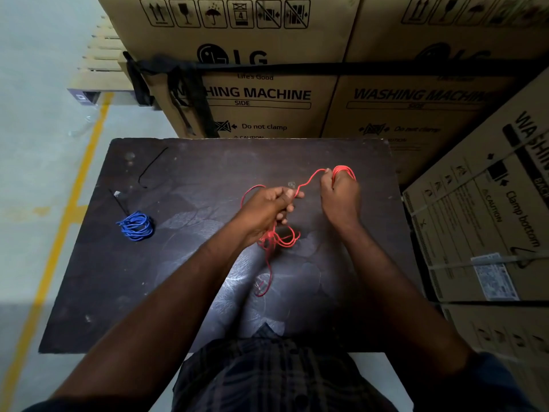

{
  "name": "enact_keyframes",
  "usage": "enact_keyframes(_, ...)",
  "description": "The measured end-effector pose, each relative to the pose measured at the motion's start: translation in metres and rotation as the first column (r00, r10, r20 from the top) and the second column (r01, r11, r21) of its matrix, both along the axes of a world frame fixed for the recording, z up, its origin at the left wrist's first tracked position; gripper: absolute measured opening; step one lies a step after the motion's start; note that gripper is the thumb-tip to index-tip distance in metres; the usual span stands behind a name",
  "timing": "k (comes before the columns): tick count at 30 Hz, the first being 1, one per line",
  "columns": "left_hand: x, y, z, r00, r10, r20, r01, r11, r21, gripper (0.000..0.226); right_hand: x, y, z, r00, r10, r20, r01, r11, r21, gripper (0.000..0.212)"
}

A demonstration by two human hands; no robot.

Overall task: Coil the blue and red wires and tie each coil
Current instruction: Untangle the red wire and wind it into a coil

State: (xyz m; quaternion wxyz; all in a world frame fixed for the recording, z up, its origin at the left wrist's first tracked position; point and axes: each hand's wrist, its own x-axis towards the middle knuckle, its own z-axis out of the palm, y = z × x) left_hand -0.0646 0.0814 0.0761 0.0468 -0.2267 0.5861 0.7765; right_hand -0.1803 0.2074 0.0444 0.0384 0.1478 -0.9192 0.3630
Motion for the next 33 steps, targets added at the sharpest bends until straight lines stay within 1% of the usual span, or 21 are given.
enact_keyframes(2,0.000,-0.002,0.004,0.995,-0.071,-0.066,0.069,0.997,-0.035,0.017,0.001,0.001,-0.003,0.999,-0.002,-0.033,0.001,0.999,-0.044,0.036)
enact_keyframes(3,-0.001,-0.004,0.007,0.994,-0.076,-0.083,0.075,0.997,-0.008,0.016,0.001,0.002,-0.004,0.999,-0.006,-0.043,0.003,0.997,-0.075,0.036)
enact_keyframes(6,0.002,-0.014,0.015,0.998,-0.040,-0.052,0.048,0.988,0.147,0.021,-0.003,0.006,-0.005,0.998,-0.053,-0.043,0.044,0.983,-0.181,0.038)
enact_keyframes(7,0.004,-0.018,0.015,0.999,-0.033,-0.034,0.038,0.984,0.174,0.022,-0.005,0.007,-0.003,0.997,-0.066,-0.042,0.056,0.978,-0.199,0.039)
enact_keyframes(9,0.008,-0.023,0.014,0.999,-0.030,-0.015,0.032,0.989,0.146,0.024,-0.012,0.012,-0.002,0.995,-0.101,-0.013,0.096,0.972,-0.212,0.040)
enact_keyframes(10,0.009,-0.024,0.014,0.999,-0.039,-0.014,0.040,0.993,0.108,0.024,-0.015,0.013,-0.001,0.991,-0.126,0.045,0.133,0.964,-0.230,0.039)
enact_keyframes(11,0.010,-0.025,0.012,0.998,-0.054,-0.017,0.055,0.996,0.069,0.024,-0.018,0.013,-0.001,0.975,-0.158,0.158,0.197,0.940,-0.280,0.037)
enact_keyframes(12,0.011,-0.025,0.011,0.997,-0.071,-0.026,0.072,0.996,0.047,0.023,-0.020,0.011,0.000,0.934,-0.166,0.318,0.283,0.885,-0.370,0.036)
enact_keyframes(13,0.011,-0.025,0.007,0.996,-0.075,-0.041,0.076,0.996,0.038,0.021,-0.020,0.008,0.002,0.867,-0.128,0.482,0.375,0.804,-0.462,0.035)
enact_keyframes(14,0.011,-0.024,0.005,0.996,-0.066,-0.064,0.068,0.997,0.033,0.021,-0.018,0.005,0.004,0.795,-0.054,0.604,0.447,0.725,-0.524,0.034)
enact_keyframes(15,0.012,-0.024,0.001,0.995,-0.042,-0.087,0.043,0.999,0.003,0.022,-0.014,0.001,0.006,0.741,0.028,0.671,0.485,0.669,-0.563,0.033)
enact_keyframes(16,0.011,-0.024,-0.003,0.994,-0.010,-0.106,0.004,0.998,-0.058,0.024,-0.009,-0.001,0.008,0.704,0.102,0.702,0.498,0.634,-0.592,0.033)
enact_keyframes(17,0.011,-0.024,-0.006,0.993,0.025,-0.115,-0.043,0.987,-0.155,0.026,-0.004,-0.003,0.009,0.681,0.175,0.711,0.493,0.609,-0.621,0.032)
enact_keyframes(18,0.010,-0.024,-0.010,0.991,0.063,-0.117,-0.092,0.959,-0.266,0.028,0.000,-0.004,0.007,0.670,0.232,0.706,0.468,0.605,-0.644,0.032)
enact_keyframes(20,0.007,-0.024,-0.017,0.985,0.116,-0.124,-0.161,0.873,-0.460,0.030,0.012,-0.005,0.002,0.681,0.323,0.657,0.350,0.644,-0.680,0.030)
enact_keyframes(22,0.004,-0.021,-0.022,0.984,0.112,-0.137,-0.170,0.816,-0.552,0.031,0.023,-0.007,-0.003,0.677,0.420,0.604,0.215,0.672,-0.709,0.026)
enact_keyframes(26,0.001,-0.012,-0.022,0.991,0.083,-0.108,-0.131,0.806,-0.577,0.040,0.040,-0.012,-0.003,0.645,0.571,0.509,-0.059,0.700,-0.711,0.018)
enact_keyframes(27,0.001,-0.011,-0.021,0.991,0.088,-0.102,-0.131,0.803,-0.581,0.042,0.042,-0.013,-0.001,0.638,0.591,0.494,-0.104,0.702,-0.705,0.016)
enact_keyframes(29,0.001,-0.010,-0.019,0.988,0.119,-0.100,-0.155,0.803,-0.575,0.046,0.044,-0.013,0.004,0.644,0.585,0.492,-0.123,0.714,-0.689,0.011)
enact_keyframes(30,0.001,-0.009,-0.017,0.986,0.131,-0.099,-0.164,0.803,-0.573,0.047,0.043,-0.013,0.005,0.661,0.564,0.495,-0.116,0.729,-0.675,0.013)
enact_keyframes(33,0.000,-0.008,-0.015,0.986,0.132,-0.105,-0.168,0.792,-0.587,0.052,0.041,-0.014,0.003,0.733,0.476,0.486,-0.085,0.774,-0.628,0.028)
